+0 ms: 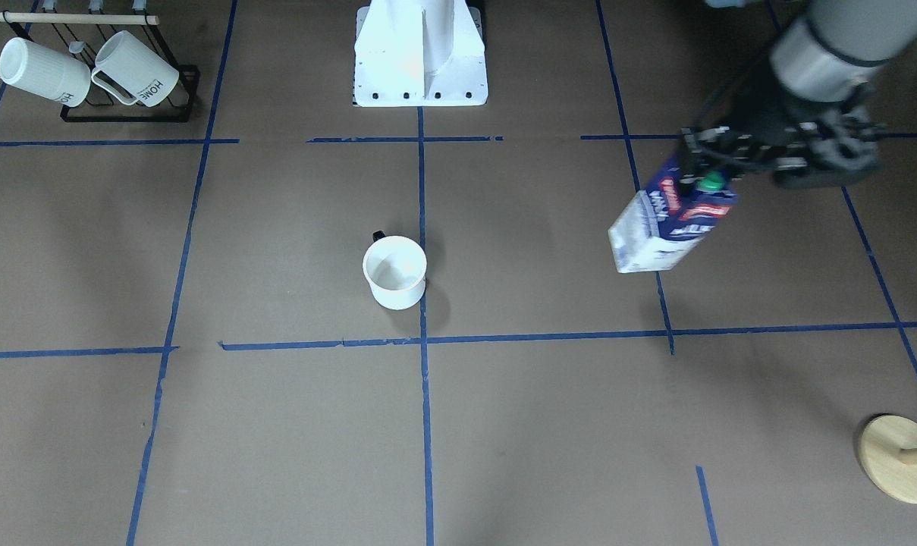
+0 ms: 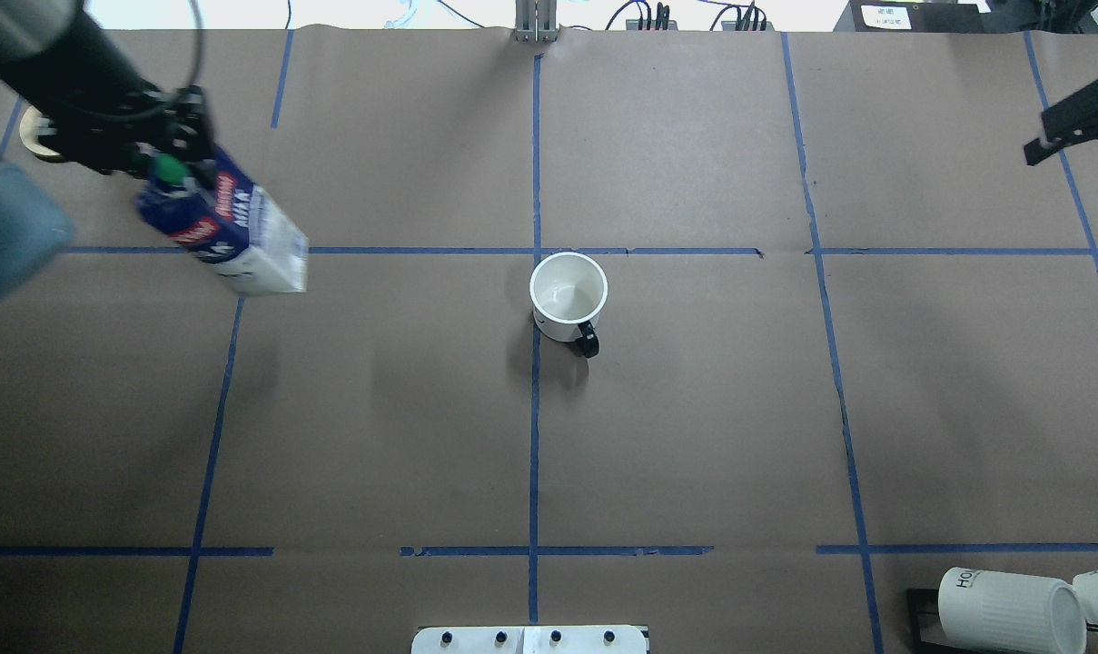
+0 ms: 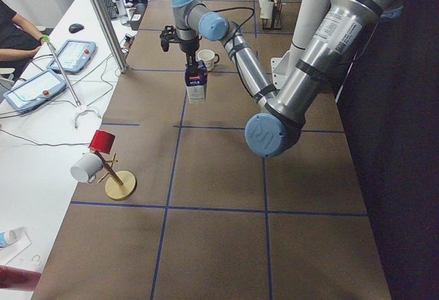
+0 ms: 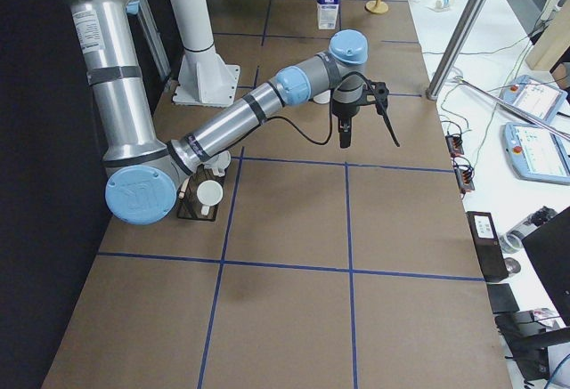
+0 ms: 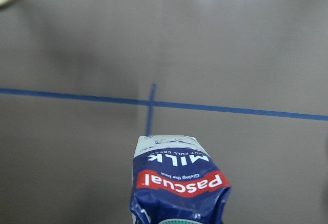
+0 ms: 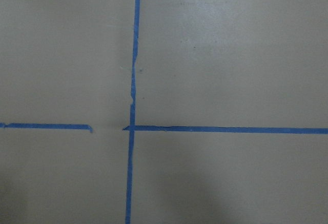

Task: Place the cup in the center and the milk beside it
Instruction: 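Grasp the Pascual milk carton by its top with the left gripper, then carry the milk carton with the left gripper and set it beside the mug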

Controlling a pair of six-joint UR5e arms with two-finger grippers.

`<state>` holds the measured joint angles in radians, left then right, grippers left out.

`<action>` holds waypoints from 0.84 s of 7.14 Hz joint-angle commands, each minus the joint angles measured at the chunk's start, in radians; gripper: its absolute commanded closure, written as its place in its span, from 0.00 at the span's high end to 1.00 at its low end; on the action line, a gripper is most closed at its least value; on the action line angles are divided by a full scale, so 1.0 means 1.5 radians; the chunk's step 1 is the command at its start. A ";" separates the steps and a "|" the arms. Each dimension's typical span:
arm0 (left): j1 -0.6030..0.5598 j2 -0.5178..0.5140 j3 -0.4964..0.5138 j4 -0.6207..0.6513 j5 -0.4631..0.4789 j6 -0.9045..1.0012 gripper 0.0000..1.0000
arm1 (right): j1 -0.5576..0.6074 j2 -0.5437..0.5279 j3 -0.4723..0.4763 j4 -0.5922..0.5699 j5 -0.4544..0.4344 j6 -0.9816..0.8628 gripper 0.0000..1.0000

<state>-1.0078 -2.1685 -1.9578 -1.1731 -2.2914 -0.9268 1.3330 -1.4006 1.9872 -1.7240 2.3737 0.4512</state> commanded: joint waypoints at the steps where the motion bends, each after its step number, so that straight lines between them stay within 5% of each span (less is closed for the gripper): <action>1: 0.096 -0.133 0.126 -0.077 0.052 -0.146 0.04 | 0.049 -0.069 -0.003 0.000 0.025 -0.120 1.00; 3: 0.146 -0.207 0.252 -0.172 0.098 -0.204 0.04 | 0.085 -0.095 -0.007 -0.001 0.043 -0.183 1.00; 6: 0.169 -0.204 0.252 -0.169 0.109 -0.205 0.04 | 0.087 -0.096 -0.012 0.000 0.043 -0.184 1.00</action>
<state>-0.7749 -2.4724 -1.5840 -1.4260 -2.1337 -1.2328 1.4616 -1.5445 1.9706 -1.7254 2.4360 0.1761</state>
